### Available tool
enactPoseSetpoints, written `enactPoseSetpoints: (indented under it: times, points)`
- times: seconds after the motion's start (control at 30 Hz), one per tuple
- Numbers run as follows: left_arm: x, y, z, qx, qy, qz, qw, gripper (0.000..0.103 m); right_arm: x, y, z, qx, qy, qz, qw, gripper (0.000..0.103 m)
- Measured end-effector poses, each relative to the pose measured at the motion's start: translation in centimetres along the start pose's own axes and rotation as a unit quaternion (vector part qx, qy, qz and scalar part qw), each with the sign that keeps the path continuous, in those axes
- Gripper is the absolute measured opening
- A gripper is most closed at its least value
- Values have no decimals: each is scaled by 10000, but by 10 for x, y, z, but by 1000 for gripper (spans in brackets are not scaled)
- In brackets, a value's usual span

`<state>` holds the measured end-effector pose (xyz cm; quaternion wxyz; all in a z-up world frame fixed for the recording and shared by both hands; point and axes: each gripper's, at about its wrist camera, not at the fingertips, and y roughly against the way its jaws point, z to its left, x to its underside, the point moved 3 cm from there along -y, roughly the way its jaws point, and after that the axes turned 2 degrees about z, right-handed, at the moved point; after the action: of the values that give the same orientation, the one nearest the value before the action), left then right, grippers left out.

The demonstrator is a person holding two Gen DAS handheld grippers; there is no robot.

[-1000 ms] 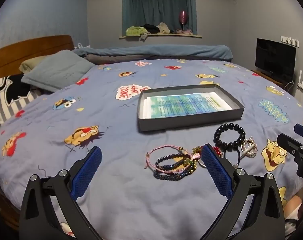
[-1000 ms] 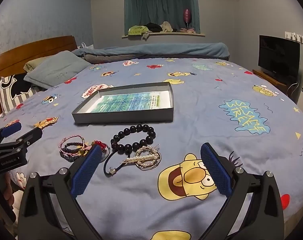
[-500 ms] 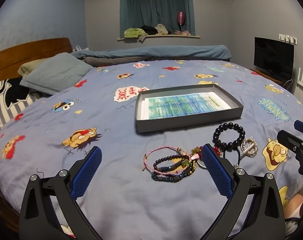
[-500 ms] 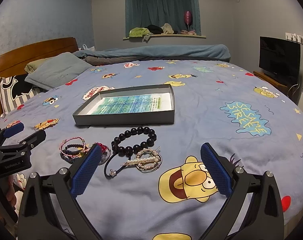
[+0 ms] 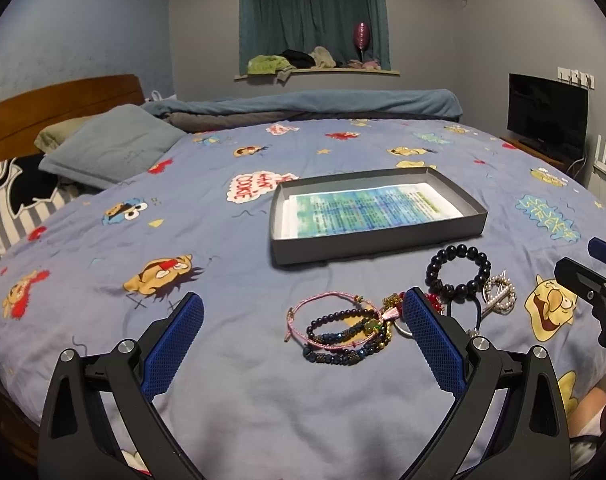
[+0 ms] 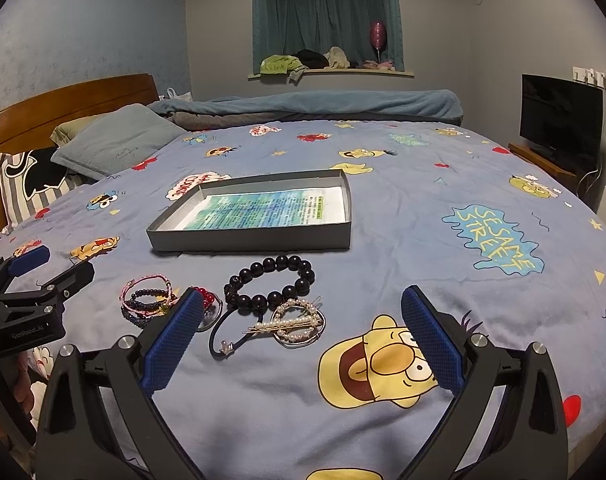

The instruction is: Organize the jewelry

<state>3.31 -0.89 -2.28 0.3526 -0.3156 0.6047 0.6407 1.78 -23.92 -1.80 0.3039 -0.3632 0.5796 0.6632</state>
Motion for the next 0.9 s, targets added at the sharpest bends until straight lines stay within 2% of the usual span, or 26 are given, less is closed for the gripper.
enactPoseSetpoints:
  times: [0.9]
  points:
    - [0, -2, 1, 9, -5, 31, 10000, 99, 0, -2, -1, -7, -1, 24, 10000, 98]
